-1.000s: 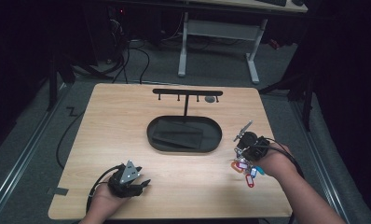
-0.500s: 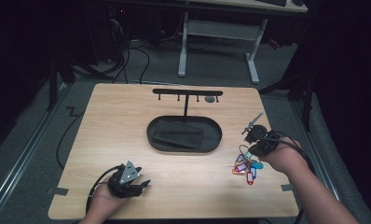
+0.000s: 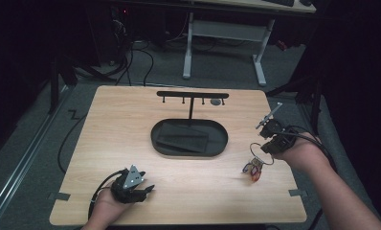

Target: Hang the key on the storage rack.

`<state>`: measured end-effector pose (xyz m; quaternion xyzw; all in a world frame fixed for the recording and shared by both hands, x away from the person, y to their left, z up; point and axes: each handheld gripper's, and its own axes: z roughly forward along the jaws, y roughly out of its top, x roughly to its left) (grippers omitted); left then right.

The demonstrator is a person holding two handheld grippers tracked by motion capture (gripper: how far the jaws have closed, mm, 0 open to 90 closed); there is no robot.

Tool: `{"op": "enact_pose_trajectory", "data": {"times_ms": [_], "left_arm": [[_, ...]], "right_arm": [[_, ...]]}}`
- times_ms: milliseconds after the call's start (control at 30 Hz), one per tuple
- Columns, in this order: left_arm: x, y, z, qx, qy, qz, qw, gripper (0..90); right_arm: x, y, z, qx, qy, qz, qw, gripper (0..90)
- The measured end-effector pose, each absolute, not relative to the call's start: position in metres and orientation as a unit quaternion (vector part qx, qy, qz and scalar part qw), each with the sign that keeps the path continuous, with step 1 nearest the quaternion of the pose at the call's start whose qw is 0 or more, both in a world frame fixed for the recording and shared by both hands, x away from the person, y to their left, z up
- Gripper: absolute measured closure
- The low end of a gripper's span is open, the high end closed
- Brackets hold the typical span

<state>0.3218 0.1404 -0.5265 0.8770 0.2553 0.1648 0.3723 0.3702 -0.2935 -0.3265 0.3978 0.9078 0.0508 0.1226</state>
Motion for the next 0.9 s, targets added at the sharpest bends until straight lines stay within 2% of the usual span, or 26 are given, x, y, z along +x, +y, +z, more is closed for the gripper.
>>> {"op": "enact_pose_trajectory", "data": {"times_ms": [900], "left_arm": [[0.321,0.142,-0.526,0.872,0.263,0.174,0.374,40.6]], "right_arm": [[0.391,-0.268,-0.305,0.373,0.914,0.077,0.139,87.5]]}}
